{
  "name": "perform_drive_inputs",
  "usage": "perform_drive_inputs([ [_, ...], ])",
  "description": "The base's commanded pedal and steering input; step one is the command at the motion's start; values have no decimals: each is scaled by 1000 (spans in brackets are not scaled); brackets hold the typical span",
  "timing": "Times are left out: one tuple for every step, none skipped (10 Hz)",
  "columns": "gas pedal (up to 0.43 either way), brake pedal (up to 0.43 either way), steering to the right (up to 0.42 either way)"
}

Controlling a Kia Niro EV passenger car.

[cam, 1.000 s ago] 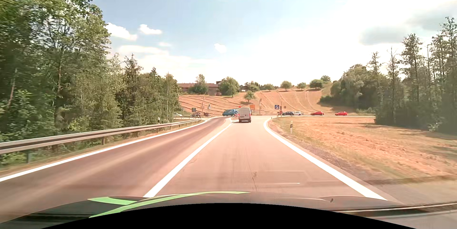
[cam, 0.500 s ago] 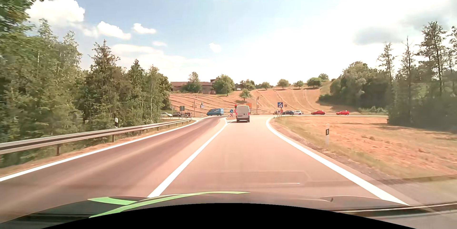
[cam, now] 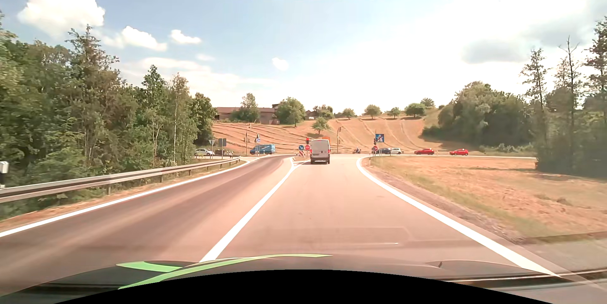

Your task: Follow the waypoints while adhering to traffic rules and regulations

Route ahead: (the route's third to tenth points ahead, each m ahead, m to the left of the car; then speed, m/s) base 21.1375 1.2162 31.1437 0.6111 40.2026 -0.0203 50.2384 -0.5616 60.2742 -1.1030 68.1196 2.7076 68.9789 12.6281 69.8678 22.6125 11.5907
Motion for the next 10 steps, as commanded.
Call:
perform_drive_inputs([
  [0, 250, 23],
  [0, 250, 23],
  [0, 250, 22],
  [0, 256, 22],
  [0, 256, 22],
  [0, 262, 20],
  [0, 262, 18],
  [0, 262, 18],
  [0, 262, 18],
  [0, 262, 18],
])
